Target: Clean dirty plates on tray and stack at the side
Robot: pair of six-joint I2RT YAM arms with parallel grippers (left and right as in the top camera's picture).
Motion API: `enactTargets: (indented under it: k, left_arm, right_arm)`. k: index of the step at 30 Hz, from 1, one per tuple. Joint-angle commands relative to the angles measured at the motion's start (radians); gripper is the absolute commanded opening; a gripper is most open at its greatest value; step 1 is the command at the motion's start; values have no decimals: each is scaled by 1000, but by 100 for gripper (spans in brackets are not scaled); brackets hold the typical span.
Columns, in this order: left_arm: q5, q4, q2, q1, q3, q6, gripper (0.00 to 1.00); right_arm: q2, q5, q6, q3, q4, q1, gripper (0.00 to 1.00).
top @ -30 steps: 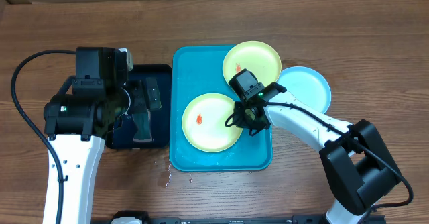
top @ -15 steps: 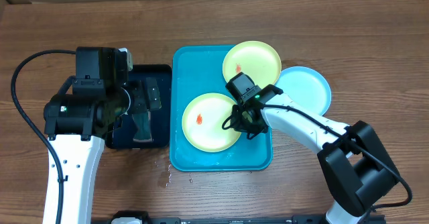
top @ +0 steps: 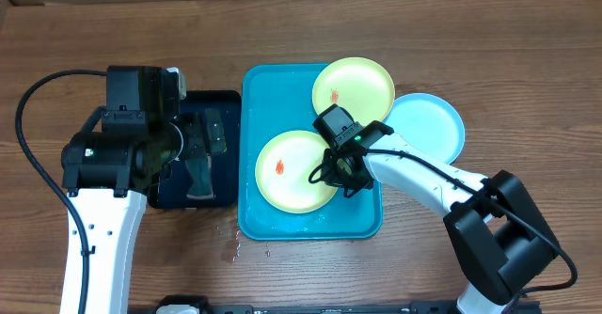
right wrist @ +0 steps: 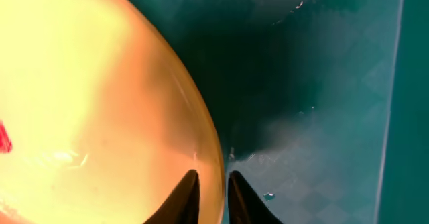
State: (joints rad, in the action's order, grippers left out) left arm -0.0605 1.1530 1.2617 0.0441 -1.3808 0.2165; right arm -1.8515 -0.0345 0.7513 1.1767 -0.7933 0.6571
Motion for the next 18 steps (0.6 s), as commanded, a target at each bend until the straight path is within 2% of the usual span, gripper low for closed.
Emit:
enactTargets:
  k: [1, 10, 18]
  left_arm:
    - [-7, -1, 2, 2, -9, -11, 100]
    - [-7, -1, 2, 2, -9, -11, 100]
    - [-7, -1, 2, 2, -9, -11, 100]
  right_arm:
    - [9, 24, 16, -12, 7, 5, 12]
    - [9, 66, 38, -13, 29, 5, 4]
    - [9, 102, 38, -13, 51, 5, 4]
